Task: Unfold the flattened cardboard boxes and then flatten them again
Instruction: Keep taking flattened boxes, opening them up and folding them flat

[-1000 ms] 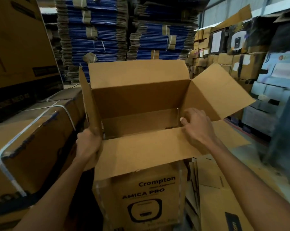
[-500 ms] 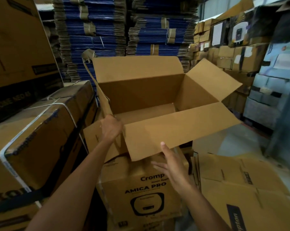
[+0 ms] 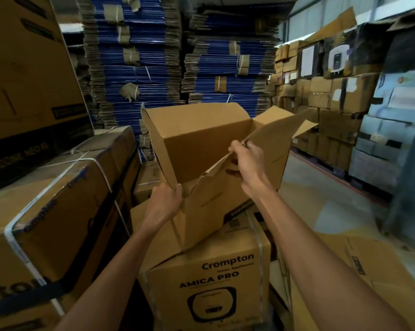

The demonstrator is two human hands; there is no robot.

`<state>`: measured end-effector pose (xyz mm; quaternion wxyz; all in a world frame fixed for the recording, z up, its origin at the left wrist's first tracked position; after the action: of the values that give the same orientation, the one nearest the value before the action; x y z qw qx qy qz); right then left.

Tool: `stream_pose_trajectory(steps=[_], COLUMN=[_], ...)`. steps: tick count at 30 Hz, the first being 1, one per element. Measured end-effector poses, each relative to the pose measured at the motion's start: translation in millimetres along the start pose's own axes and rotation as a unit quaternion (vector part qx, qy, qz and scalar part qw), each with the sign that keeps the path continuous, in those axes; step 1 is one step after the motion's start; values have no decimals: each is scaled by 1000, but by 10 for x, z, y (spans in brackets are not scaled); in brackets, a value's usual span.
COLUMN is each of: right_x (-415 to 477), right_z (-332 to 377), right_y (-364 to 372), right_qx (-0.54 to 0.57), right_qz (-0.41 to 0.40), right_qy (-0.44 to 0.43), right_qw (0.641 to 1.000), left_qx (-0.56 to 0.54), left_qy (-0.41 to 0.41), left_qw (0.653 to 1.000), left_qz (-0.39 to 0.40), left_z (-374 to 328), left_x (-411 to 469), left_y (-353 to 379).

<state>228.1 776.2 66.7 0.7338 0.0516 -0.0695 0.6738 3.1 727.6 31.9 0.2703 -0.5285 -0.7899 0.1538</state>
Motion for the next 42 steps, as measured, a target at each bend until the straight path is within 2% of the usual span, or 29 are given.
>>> stream_pose_trajectory(steps=[4, 7, 12, 16, 18, 21, 23, 27, 30, 31, 32, 34, 36, 39, 42], right_x=[83, 94, 34, -57, -46, -19, -22, -4, -7, -25, -52, -122, -234, -480, -714], right_z=[330, 479, 658, 861, 919, 940, 980, 1111, 1160, 1157, 1149, 1151, 1125, 976, 879], right_y=[101, 269, 563, 634, 607, 624, 725, 937, 1078, 1143, 1213, 1367, 1550, 1793, 1725], right_qx=[12, 11, -67, -119, -103, -71, -90, -120, -138, -144, -155, -183, -207, -229, -203], right_qz=[23, 73, 123, 143, 156, 155, 153, 150, 142, 146, 149, 152, 171, 220, 154], right_qy=[-36, -47, -60, -97, -111, -99, -100, -99, -87, -83, -80, -83, -84, -76, -116], right_qw=[999, 996, 988, 978, 976, 980, 979, 976, 976, 975, 973, 968, 960, 945, 960], left_qx=[21, 59, -72, -110, -150, -187, -187, -245, -320, -313, -296, -266, -265, -259, -328], left_qy=[2, -12, -41, -25, -8, 18, 25, 13, -14, -14, -14, -23, -49, -79, -123], left_qw=[999, 997, 992, 989, 986, 979, 978, 968, 943, 944, 950, 964, 959, 956, 927], left_qz=[34, 55, 99, 95, 67, 74, 85, 48, 92, 104, 93, -2, -86, -109, -133], left_z=[-78, -1, 118, 87, -6, -218, -286, -175, -11, 36, 85, 206, 278, 302, 415], left_x=[50, 78, -27, -214, -276, -320, -325, -381, -539, -575, -582, -529, -469, -349, -238], left_y=[-162, -294, -335, -440, -589, -695, -720, -782, -660, -621, -616, -723, -844, -910, -1034])
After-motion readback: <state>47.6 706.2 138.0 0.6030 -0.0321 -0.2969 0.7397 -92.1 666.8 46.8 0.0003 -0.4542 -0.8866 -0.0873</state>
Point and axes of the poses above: each hand's wrist, its own x-axis towards the middle knuckle, its own y-axis out of the palm, z = x × y, the point moved 10 cm from there along x, towards the middle knuckle, and after that the axes turned 13 degrees about -x, right-handed, at the moved point
